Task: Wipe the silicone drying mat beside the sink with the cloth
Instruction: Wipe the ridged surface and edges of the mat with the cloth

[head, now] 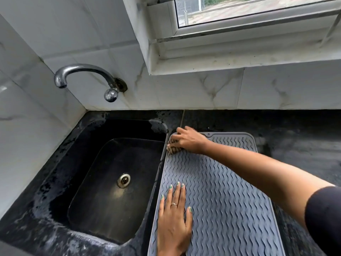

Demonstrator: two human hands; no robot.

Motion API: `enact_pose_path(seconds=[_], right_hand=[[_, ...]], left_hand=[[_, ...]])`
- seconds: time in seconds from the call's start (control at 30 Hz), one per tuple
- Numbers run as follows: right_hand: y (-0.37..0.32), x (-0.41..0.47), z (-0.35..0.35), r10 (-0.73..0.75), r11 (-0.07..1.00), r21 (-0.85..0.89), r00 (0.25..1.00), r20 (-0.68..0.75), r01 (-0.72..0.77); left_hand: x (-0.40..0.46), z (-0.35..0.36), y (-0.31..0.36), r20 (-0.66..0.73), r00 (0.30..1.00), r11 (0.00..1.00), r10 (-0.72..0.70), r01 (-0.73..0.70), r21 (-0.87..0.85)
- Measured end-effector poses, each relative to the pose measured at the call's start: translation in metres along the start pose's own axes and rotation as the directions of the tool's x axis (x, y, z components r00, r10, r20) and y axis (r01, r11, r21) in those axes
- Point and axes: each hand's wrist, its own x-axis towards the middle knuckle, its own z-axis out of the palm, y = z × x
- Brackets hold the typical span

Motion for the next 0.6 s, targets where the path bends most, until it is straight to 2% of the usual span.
enact_pose_path(seconds=[0.13,0.27,0.37,0.43,0.5,0.53,0.6], right_hand=[[0.011,0.013,-0.005,0.159,0.978,-0.154,0.982,0.104,-0.142],[0.004,0.026,-0.009,0.241,0.944,-0.267,0.959,0.151,-0.195],[0.003,0.036,-0.024,0.438,0.876,-0.337,0.862,0.256,-0.345],[0.010,0.037,-0.039,0.546,0.837,-0.195,0.760,0.352,-0.511],[0.024,0.029,-0.055,0.579,0.718,0.079,0.656,0.484,-0.692],[0.032,0.021,-0.063,0.563,0.632,0.186,0.611,0.557,-0.752],[0.041,0.009,-0.077,0.462,0.487,0.292,0.527,0.713,-0.823]], left_hand=[[0.000,0.002,0.000,-0.013,1.000,1.000,0.000,0.000,0.004],[0.001,0.005,-0.003,-0.026,1.000,1.000,0.012,-0.011,0.017],[0.001,0.003,-0.001,-0.026,1.000,1.000,0.003,-0.003,0.020],[0.003,0.003,-0.002,-0.037,0.999,1.000,0.001,0.000,0.027],[0.004,0.003,-0.002,-0.040,0.999,0.999,-0.010,0.012,0.035],[0.004,0.003,-0.001,-0.051,0.999,0.999,-0.010,0.013,0.044],[0.003,0.005,-0.003,-0.042,0.999,0.999,-0.012,0.014,0.045]])
